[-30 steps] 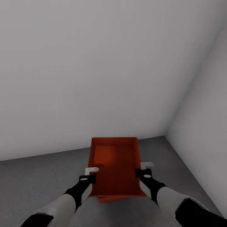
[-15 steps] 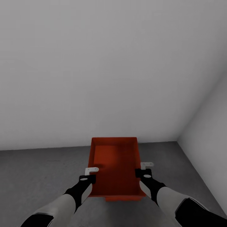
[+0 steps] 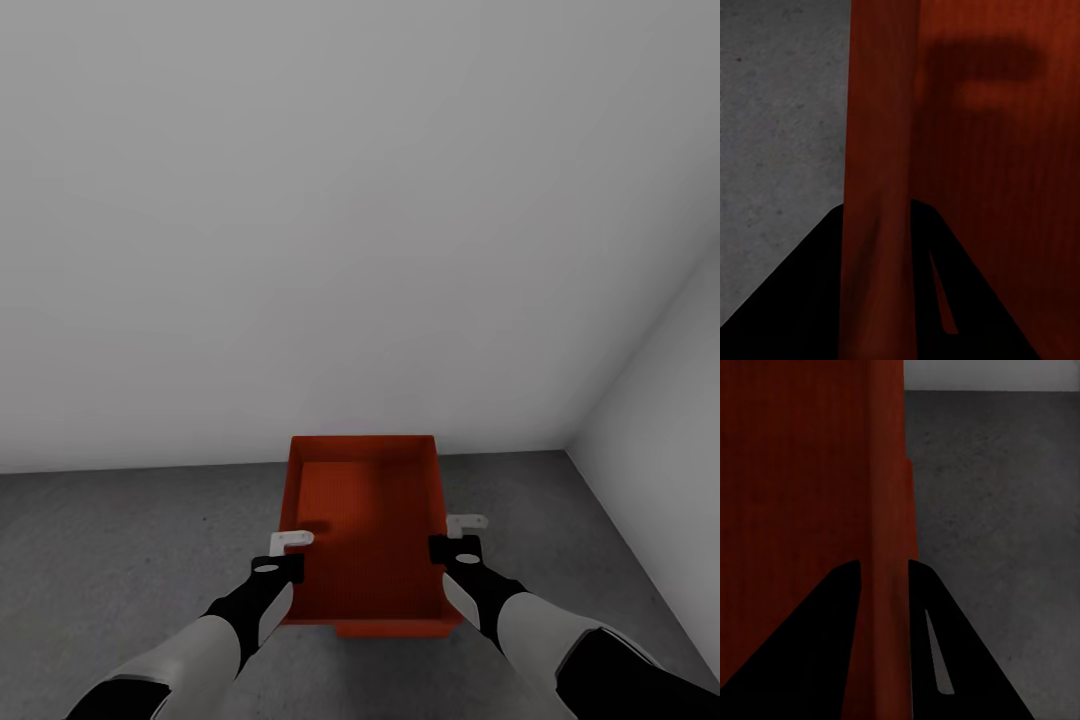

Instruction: Move the two storage containers from the living room to the garage. In the garage, place one container on the floor and stack the other container on top of it (either order is fine).

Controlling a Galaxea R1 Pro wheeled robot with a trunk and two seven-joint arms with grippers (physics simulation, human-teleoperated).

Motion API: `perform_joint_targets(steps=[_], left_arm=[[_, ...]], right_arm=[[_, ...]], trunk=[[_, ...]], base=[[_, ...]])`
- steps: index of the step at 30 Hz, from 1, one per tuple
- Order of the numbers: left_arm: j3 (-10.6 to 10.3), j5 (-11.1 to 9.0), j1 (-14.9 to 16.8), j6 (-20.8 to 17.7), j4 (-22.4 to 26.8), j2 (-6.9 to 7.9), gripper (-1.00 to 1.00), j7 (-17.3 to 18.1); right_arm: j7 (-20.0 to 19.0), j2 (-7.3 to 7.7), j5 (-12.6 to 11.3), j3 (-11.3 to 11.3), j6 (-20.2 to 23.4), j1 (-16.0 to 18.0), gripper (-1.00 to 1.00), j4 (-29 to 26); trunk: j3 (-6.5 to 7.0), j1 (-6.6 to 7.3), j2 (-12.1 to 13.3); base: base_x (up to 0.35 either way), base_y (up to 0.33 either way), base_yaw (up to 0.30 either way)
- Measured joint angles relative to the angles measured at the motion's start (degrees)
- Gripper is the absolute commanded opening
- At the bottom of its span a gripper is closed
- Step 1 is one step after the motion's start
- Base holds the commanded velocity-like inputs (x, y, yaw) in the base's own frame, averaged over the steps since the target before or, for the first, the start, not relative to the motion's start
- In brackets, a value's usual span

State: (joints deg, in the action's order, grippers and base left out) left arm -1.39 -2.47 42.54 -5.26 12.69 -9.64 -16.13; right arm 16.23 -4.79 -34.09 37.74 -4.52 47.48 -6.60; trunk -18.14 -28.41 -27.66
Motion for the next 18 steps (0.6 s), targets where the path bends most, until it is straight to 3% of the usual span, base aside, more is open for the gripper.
perform_joint_targets(steps=[18], left_arm=[[0.0, 0.0, 0.0, 0.0, 0.0, -0.05, -1.00, -0.1]], right_arm=[[-0.1, 0.03, 0.0, 0.0, 0.0, 0.0, -1.00, 0.1]], trunk=[[0.00, 0.00, 0.0]], base=[[0.000, 0.000, 0.000]])
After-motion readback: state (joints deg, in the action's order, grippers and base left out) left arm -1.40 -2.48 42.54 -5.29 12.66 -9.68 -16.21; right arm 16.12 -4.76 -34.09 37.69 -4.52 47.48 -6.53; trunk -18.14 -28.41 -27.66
